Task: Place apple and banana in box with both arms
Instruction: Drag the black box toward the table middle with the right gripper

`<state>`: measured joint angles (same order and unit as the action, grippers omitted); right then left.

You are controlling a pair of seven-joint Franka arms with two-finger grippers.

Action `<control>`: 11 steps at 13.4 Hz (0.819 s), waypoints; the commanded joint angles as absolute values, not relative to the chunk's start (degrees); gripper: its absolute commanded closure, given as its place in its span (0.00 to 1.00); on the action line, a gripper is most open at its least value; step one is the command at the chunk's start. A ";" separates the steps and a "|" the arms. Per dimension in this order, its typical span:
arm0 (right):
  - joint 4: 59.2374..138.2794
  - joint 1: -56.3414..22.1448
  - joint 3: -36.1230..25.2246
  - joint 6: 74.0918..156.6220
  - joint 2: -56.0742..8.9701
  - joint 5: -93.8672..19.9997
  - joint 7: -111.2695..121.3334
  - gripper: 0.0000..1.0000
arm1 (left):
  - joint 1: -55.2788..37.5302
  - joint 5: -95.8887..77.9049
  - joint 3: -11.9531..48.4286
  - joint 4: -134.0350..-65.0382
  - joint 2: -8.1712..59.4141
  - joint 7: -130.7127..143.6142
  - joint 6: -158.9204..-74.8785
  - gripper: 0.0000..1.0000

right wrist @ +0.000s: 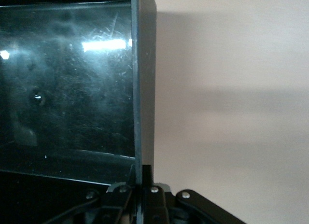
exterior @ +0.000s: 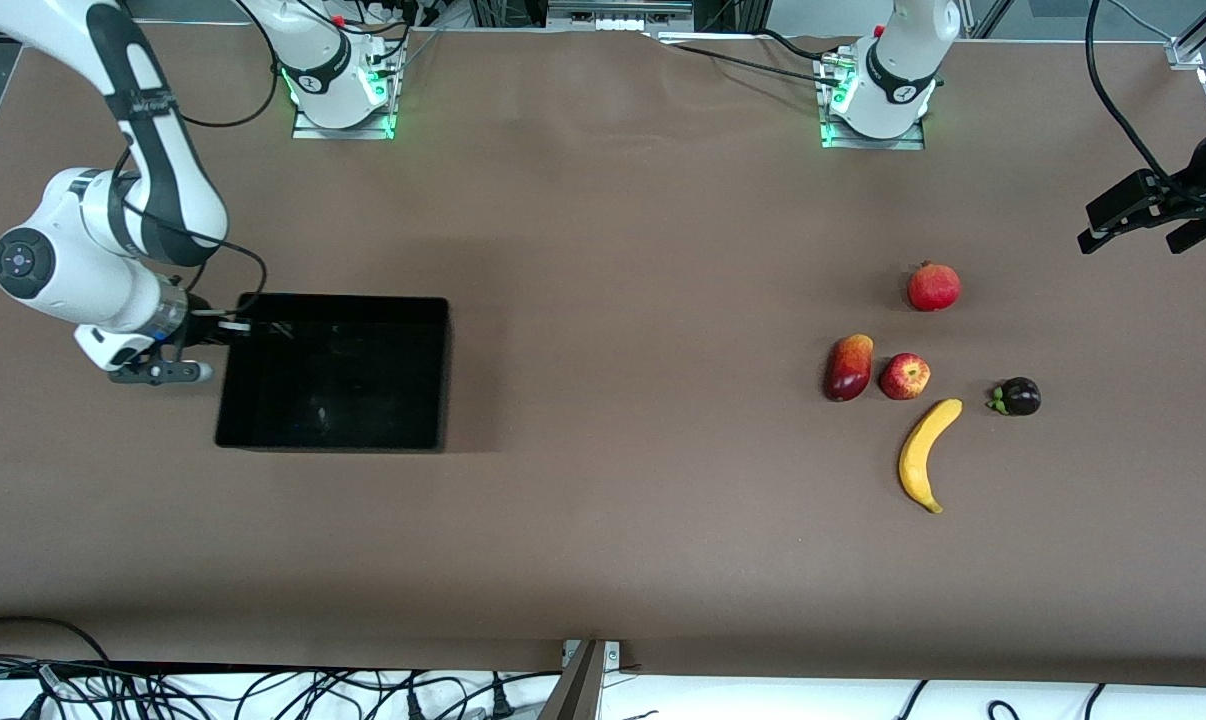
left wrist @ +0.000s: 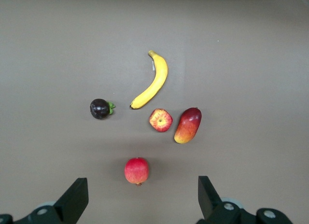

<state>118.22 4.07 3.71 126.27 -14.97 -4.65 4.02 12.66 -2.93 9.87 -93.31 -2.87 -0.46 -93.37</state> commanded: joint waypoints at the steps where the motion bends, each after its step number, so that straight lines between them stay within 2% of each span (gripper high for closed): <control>1: 110.68 -1.90 7.12 118.50 -14.67 -7.82 -2.34 1.00 | 12.74 -2.02 10.02 -91.93 -2.64 0.09 -92.02 0.00; 4: 102.51 -12.71 7.91 118.39 -20.19 -13.26 -15.87 1.00 | 12.74 -2.02 10.02 -91.93 -2.64 0.09 -92.02 0.00; 7: 91.78 -22.55 8.00 118.73 -28.54 -13.97 -23.71 1.00 | 12.74 -2.02 10.02 -91.93 -2.64 0.09 -92.02 0.00; 9: 87.30 -28.62 7.91 119.70 -33.02 -13.63 -30.55 1.00 | 12.74 -2.02 10.02 -91.85 -2.64 0.09 -91.58 0.00; 11: 85.78 -32.15 7.91 125.03 -36.02 -13.62 -34.53 1.00 | 12.74 -2.02 10.02 -91.85 -2.55 0.00 -91.58 0.00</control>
<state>90.39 -29.32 8.55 122.26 -32.40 -12.58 -31.60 12.72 -2.93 9.87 -93.23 -2.87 -0.46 -93.05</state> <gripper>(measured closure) 0.947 0.000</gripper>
